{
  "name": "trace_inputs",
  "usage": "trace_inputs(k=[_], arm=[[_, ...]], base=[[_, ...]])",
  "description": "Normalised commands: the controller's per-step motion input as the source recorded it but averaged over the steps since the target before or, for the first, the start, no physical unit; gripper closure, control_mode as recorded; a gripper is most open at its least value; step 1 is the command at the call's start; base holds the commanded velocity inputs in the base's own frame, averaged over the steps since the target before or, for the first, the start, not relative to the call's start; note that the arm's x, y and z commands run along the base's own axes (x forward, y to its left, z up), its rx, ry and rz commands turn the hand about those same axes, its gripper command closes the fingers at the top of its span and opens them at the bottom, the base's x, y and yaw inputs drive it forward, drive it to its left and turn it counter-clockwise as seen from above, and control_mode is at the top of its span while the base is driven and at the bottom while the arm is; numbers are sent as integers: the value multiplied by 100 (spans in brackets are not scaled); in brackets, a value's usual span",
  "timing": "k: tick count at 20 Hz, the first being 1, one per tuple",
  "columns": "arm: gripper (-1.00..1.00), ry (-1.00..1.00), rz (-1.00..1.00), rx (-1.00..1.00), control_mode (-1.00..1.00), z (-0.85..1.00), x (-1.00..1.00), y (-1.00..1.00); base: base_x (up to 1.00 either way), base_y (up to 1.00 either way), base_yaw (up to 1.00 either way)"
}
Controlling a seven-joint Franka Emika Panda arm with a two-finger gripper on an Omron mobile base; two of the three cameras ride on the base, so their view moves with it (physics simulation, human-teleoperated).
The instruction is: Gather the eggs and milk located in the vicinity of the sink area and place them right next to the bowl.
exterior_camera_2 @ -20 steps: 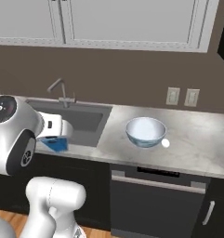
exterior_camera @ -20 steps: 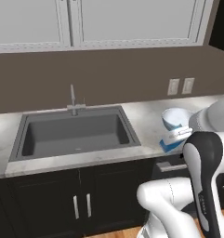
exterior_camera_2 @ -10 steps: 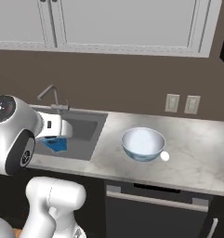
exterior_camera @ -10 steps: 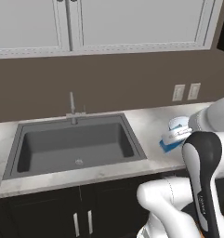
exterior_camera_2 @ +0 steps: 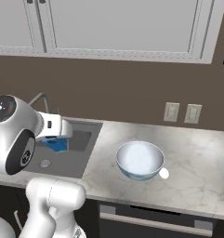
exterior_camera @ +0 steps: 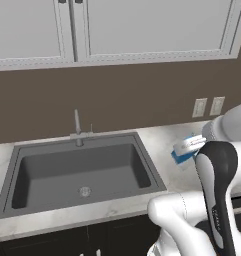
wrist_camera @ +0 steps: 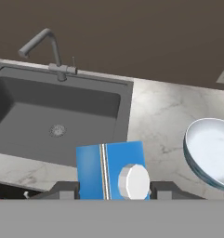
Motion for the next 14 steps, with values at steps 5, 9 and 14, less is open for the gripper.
trace_inputs(k=[5, 9, 14], arm=[[100, 0, 0, 0, 100, 0, 0, 0], [100, 0, 0, 0, 100, 0, 0, 0], [100, 0, 0, 0, 100, 0, 0, 0]], base=[[44, -28, -2], [41, -32, -2], [13, -22, 0]])
